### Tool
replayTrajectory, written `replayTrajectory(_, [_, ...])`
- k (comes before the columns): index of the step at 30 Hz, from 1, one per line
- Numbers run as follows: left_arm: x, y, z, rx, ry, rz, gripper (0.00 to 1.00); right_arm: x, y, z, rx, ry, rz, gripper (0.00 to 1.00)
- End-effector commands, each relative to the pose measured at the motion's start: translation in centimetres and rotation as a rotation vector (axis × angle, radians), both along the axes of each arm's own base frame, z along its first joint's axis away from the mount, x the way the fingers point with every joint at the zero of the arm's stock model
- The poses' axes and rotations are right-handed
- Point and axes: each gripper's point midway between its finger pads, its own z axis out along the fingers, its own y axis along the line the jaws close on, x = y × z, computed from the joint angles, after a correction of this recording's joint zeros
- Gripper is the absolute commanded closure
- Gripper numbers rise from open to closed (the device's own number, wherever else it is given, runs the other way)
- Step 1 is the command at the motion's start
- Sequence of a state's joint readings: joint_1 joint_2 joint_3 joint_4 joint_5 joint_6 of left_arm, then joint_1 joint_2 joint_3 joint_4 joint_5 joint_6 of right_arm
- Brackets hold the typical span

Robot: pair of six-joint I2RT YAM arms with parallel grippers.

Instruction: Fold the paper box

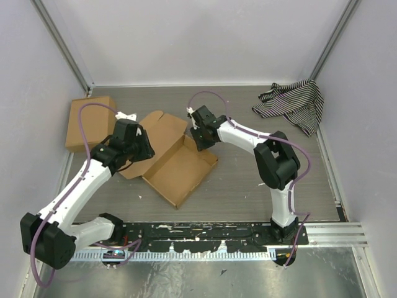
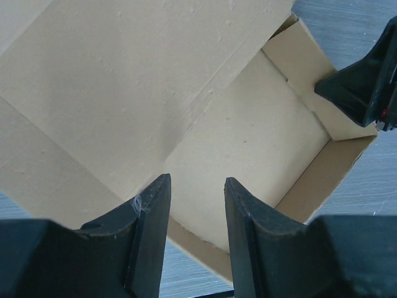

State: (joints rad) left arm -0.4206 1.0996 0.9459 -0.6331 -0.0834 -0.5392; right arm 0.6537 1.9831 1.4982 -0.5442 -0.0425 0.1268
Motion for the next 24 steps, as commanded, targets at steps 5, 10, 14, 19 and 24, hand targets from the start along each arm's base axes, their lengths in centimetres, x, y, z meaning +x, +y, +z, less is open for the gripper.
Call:
replayTrajectory(5, [0.1, 0.5, -1.7, 0.042, 0.081, 0.034, 0.54, 1.3, -6.7, 0.1, -0.249, -0.176, -0.449, 0.99])
replayTrajectory(10, [0.0, 1.1, -3.0, 0.087, 0.127, 0.055, 0.53, -3.0, -11.0, -3.3, -0.38, -0.149, -0.576, 0.99])
replayTrajectory(14, [0.2, 1.2, -3.3, 0.105, 0.142, 0.062, 0.54, -5.8, -13.4, -4.7, -0.405, -0.126, -0.664, 0.99])
replayTrajectory(19, [1.3, 0.4, -4.3, 0.106, 0.167, 0.048, 0.53, -6.7, -12.8, -5.3, -0.337, -0.083, -0.675, 0.99])
replayTrajectory(24, [3.1, 0.8, -4.7, 0.171, 0.159, 0.058, 0.53, -6.7, -12.5, -4.3, -0.312, -0.078, -0.662, 0.99])
